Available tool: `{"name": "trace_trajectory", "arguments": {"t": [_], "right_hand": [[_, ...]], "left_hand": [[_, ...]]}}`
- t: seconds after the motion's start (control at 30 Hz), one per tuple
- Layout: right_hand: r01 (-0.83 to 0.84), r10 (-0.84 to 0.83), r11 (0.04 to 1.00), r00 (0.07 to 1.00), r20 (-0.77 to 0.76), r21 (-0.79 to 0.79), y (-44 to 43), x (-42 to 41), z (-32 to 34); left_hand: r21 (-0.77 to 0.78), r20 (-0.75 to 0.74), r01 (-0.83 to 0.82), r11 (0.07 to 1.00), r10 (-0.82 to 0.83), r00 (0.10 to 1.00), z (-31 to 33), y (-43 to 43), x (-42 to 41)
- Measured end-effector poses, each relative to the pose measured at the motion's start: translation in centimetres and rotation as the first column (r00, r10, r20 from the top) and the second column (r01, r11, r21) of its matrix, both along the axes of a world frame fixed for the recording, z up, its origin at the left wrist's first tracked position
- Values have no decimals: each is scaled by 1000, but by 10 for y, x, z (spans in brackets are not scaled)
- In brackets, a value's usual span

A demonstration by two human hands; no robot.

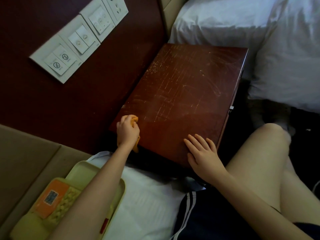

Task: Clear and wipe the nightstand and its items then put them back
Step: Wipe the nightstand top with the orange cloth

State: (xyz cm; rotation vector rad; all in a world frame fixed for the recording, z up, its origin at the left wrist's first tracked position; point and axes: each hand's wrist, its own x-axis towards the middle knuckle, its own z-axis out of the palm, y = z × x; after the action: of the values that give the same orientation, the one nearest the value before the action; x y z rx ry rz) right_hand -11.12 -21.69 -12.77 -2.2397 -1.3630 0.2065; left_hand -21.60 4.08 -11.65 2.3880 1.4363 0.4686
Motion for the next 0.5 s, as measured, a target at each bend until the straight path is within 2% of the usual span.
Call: {"name": "trace_trajectory", "arguments": {"t": [0.1, 0.23, 0.3, 0.37, 0.5], "right_hand": [[-27, 27, 999, 1000, -13, -22, 2, 0, -1], [-44, 42, 998, 999, -28, -44, 2, 1, -4], [-42, 40, 998, 999, -37, -54, 1, 2, -3], [-41, 39, 998, 999, -37, -57, 1, 2, -3], [-27, 26, 999, 999, -37, -39, 0, 2, -1]], "left_hand": [[31, -11, 135, 990, -135, 991, -4, -19, 3], [-15, -50, 356, 934, -356, 933, -10, -37, 1], [-41, -60, 390, 920, -392, 918, -9, -30, -1], [-40, -58, 334, 942, -336, 940, -6, -16, 0], [-28, -9, 80, 996, -80, 997, 1, 4, 9]]}}
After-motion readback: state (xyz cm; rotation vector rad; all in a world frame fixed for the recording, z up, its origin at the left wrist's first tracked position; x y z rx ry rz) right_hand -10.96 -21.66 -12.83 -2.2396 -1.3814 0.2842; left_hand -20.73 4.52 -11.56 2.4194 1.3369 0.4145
